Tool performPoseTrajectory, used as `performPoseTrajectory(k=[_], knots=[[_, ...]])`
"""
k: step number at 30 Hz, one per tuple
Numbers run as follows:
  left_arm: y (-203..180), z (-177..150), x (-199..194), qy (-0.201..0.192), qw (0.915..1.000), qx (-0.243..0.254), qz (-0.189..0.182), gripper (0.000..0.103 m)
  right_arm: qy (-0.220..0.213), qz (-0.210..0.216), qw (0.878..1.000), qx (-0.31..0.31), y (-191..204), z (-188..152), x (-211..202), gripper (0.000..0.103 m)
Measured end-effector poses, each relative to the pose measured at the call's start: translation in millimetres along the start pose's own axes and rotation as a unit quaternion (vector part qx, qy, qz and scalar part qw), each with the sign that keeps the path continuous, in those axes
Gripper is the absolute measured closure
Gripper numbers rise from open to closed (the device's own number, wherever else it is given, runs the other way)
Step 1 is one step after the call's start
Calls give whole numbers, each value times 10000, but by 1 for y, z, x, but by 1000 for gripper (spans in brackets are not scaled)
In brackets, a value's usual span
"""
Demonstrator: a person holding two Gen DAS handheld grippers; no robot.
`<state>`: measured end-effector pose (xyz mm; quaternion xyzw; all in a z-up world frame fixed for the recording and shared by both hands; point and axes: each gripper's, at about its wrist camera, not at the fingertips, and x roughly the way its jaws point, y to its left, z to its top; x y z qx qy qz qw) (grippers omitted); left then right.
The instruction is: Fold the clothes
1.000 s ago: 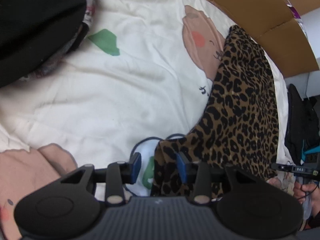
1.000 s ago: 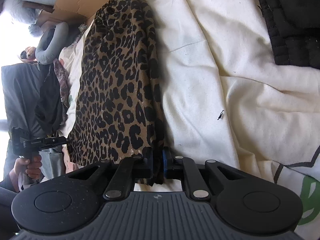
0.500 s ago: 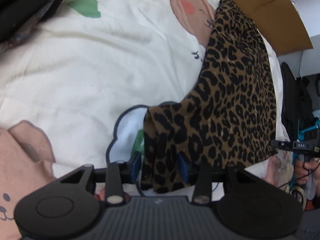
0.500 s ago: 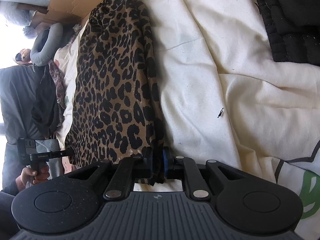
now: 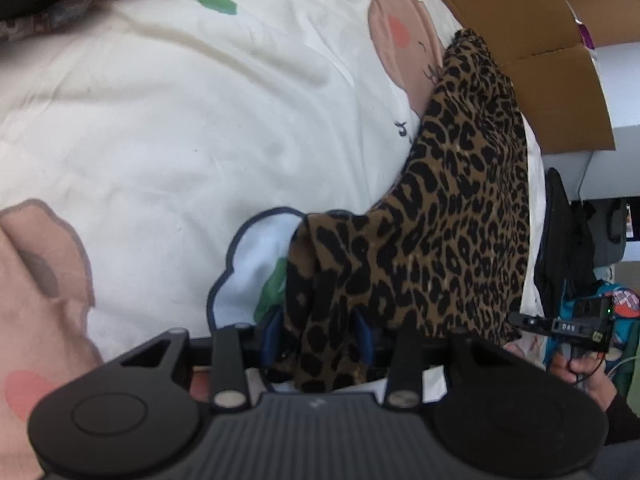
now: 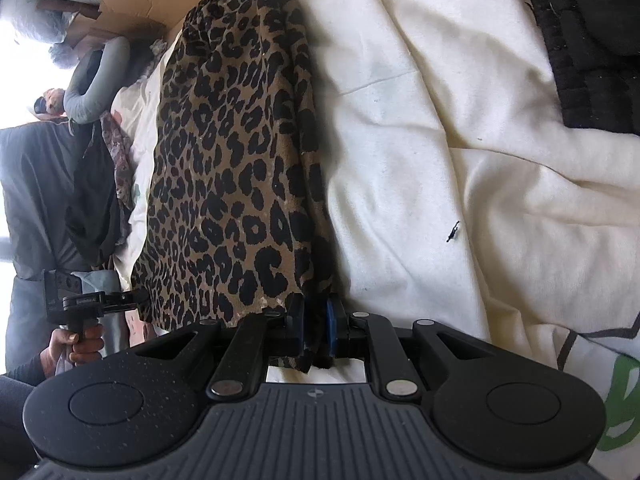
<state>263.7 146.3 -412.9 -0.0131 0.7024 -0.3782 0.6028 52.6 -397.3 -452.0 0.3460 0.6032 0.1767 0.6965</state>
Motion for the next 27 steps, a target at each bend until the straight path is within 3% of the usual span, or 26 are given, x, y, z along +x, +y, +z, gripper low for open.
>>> performPoseTrajectory(k=[2,5,10,12,15,22,23,26,27], knots=[[1,0,0,50,10000,7,-42,63,56,92,9999,-129,3,-2,0,71],[1,0,1,115,9999,-47,-100,62,71,142,9996,-219,5,-6,3,69],[-5,0,4,155,9998,92,-66,57,-62,361,9993,112,-7,-4,6,76],[-4,1,5,158,9998,30,-114,57,-69,439,9988,215,-12,-3,9,85],[0,2,5,163,9997,-83,-181,58,-68,518,9982,292,-17,-1,11,90],[6,6,8,200,9989,-240,-342,62,-113,616,9973,378,-22,-1,14,92],[6,5,8,206,9990,-222,-341,63,-125,638,9970,417,-24,-1,14,92],[6,5,9,337,9989,-167,-262,86,-136,618,9975,319,-20,-2,12,93],[7,6,10,414,9988,-148,-215,91,-138,602,9977,266,-17,-2,11,100]])
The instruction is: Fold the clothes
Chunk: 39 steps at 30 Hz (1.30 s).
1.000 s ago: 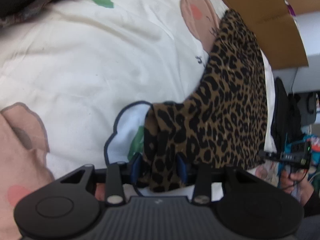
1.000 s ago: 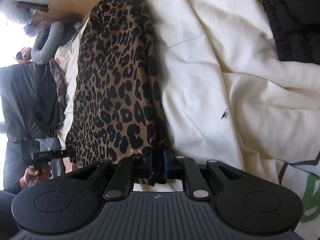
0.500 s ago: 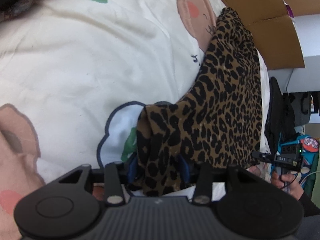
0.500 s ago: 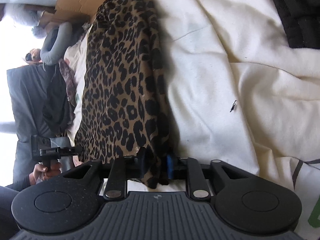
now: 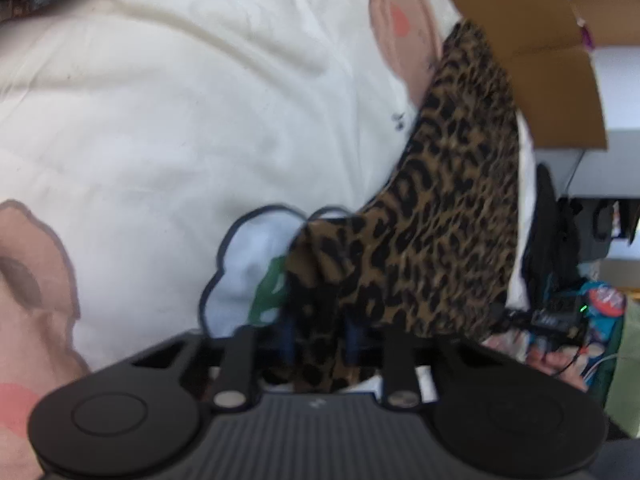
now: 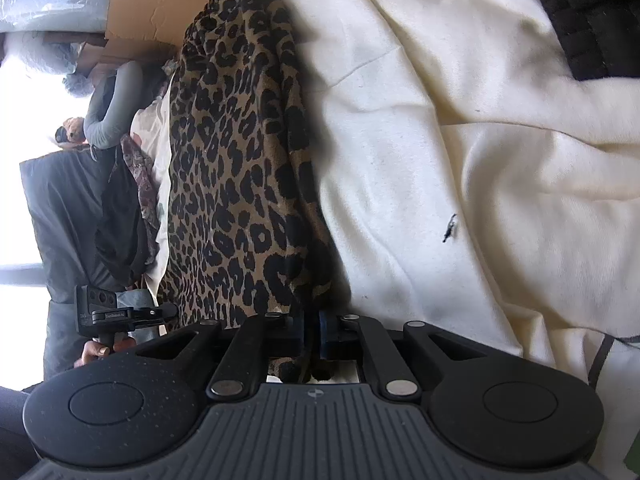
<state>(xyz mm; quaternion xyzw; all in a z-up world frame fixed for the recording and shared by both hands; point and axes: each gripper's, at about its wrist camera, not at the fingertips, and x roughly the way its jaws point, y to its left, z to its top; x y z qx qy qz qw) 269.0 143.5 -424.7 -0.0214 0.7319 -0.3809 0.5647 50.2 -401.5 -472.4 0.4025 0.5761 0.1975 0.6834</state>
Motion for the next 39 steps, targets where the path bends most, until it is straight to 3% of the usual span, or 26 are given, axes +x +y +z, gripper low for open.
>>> performPoseTrajectory(k=[4,16,32,39], knots=[[-6,4,-5,-38,10000,8,2,96,-10,-64,9998,-192,9,-1,-3,101],[-7,-8,-25,-63,9999,-70,-111,97,-131,-20,9996,-260,28,-9,-14,101],[-8,-30,-36,107,9996,-239,-92,97,377,258,9987,-246,48,-41,-19,101],[-8,-39,-43,-150,9994,-296,-134,97,260,252,9993,-42,42,-46,-21,101]])
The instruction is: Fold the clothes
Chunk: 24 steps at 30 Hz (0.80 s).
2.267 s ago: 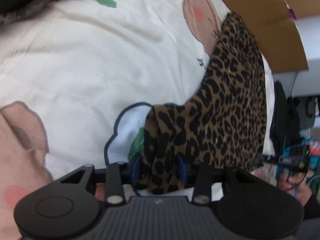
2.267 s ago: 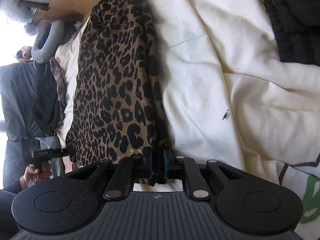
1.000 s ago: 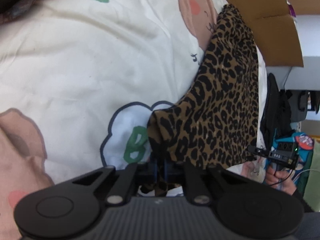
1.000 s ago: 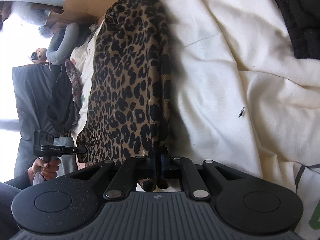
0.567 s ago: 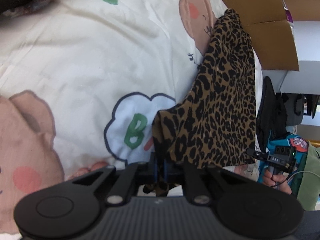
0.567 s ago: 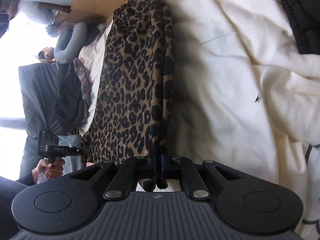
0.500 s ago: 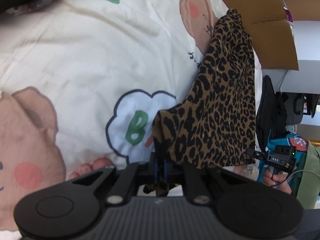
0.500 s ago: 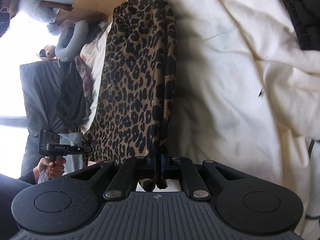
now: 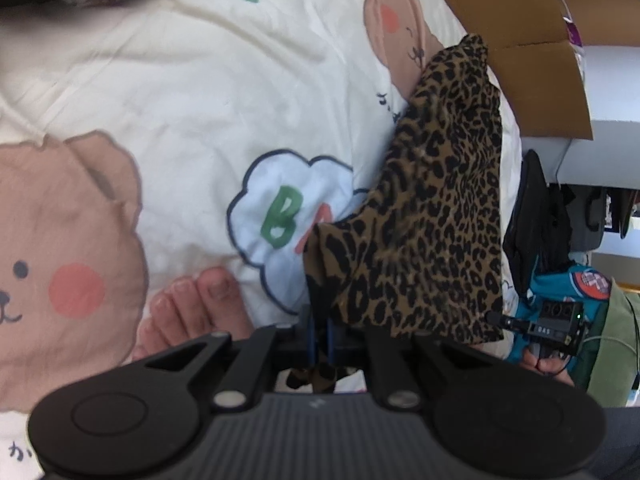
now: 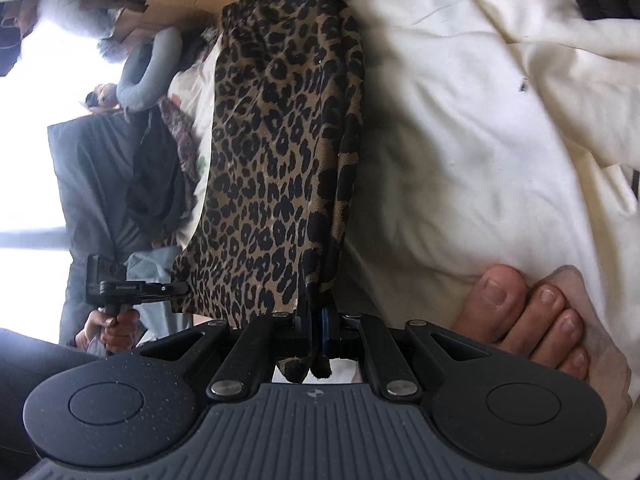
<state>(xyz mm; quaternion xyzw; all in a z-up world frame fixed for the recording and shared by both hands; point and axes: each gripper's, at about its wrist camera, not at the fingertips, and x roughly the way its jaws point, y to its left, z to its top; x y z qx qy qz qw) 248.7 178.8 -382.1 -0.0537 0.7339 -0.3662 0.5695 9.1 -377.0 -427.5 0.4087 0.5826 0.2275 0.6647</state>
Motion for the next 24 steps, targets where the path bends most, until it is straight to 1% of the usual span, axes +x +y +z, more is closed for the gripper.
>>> performPoseTrajectory(k=[3,14,18,24], knots=[[-3,6,-5,-168,9998,-7,-76,97,-22,-23,10000,-18,-1,1,0,101],[-16,24,-20,-617,9976,-55,-302,98,-375,165,9992,-8,6,16,-9,101],[-28,34,-26,-845,9957,89,-381,97,-555,204,9982,-59,11,26,-15,101],[-43,56,-29,-1115,9927,238,-382,97,-888,271,9956,-89,16,40,-21,101]])
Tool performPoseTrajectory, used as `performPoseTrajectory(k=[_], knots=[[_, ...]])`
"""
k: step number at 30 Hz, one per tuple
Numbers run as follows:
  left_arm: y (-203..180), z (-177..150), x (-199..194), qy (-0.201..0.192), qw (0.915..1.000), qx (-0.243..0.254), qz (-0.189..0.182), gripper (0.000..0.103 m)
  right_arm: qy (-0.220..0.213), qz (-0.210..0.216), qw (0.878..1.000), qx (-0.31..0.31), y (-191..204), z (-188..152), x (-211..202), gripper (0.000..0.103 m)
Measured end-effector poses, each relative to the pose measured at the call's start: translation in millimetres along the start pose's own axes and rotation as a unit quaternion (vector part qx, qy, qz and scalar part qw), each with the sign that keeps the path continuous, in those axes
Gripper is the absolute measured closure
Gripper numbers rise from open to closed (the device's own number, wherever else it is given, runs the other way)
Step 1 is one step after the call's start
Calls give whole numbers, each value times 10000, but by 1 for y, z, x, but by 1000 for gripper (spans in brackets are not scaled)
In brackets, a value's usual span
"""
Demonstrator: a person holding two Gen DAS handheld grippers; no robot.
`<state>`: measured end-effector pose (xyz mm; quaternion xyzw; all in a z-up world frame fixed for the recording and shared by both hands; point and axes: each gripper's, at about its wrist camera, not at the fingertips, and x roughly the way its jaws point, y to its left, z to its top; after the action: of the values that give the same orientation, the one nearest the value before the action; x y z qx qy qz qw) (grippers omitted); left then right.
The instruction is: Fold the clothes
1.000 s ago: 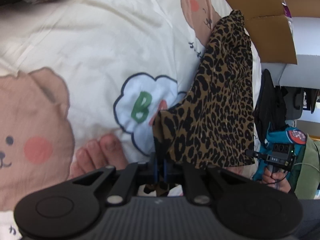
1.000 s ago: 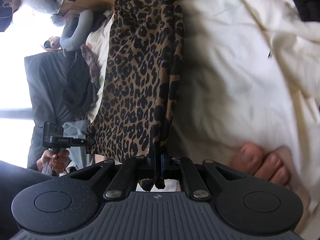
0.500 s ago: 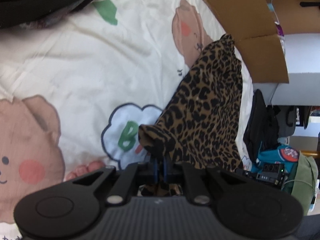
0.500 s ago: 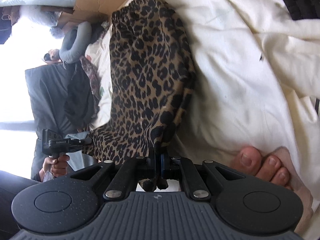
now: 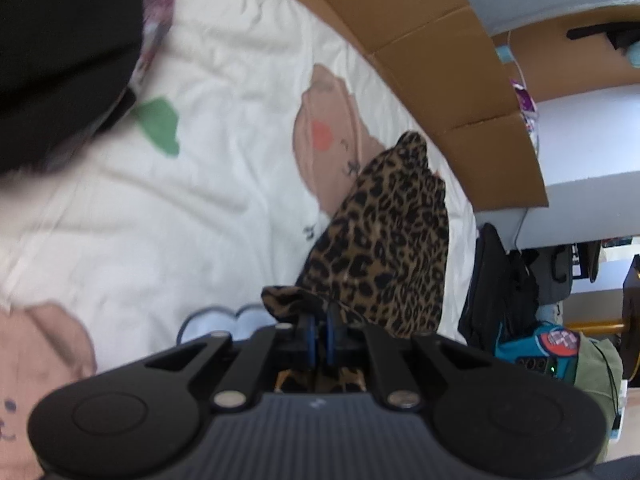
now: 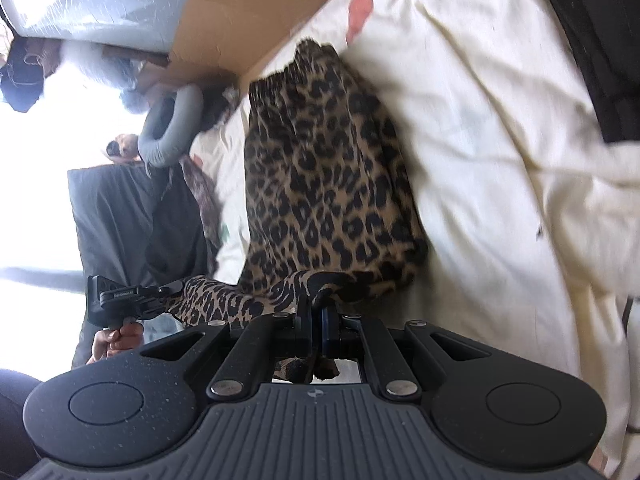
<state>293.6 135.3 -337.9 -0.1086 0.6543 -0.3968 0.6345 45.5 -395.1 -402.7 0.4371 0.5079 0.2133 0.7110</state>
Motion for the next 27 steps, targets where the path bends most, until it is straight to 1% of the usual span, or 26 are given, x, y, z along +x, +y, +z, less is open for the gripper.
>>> performPoseTrajectory(k=[9,17,22,27], knots=[[-16,32,13,-353,9993,102,-14,97,-360,-69,9993,-68,5,21,4,101],[-29,53,30,-508,9981,317,172,97,-662,-149,9976,-98,7,37,6,101],[-40,62,34,-681,9958,557,247,97,-768,-205,9967,-134,7,48,8,101],[-43,69,40,-756,9952,573,257,97,-871,-243,9957,-215,10,59,8,101]])
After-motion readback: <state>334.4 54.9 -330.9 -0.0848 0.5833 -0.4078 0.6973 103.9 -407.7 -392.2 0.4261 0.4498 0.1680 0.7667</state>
